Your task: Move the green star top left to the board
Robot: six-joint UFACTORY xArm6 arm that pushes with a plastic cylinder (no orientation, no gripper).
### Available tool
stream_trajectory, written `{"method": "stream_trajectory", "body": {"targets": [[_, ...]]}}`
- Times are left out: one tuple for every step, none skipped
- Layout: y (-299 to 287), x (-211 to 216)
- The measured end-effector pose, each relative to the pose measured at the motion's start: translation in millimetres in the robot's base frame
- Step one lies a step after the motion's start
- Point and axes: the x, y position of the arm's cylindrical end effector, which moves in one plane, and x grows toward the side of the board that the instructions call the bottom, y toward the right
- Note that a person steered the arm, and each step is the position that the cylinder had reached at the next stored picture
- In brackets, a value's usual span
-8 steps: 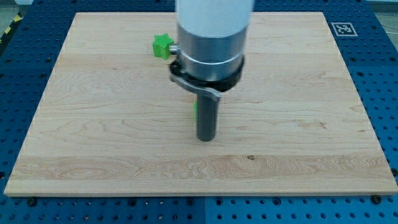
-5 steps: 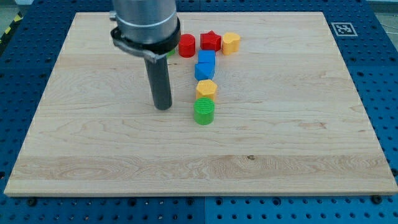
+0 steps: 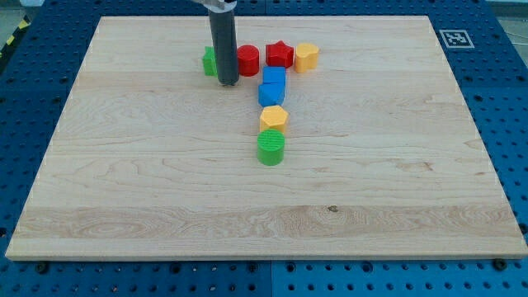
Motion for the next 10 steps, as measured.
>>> {"method": "stream_trajectory", "body": {"targets": [[-6,-18],[-18,-32],[-25,-54],[-38,-77],[-67,-81],[-86,-76],[-91,-66],[-100,-52],[-114,-38],[-144,-39]]}}
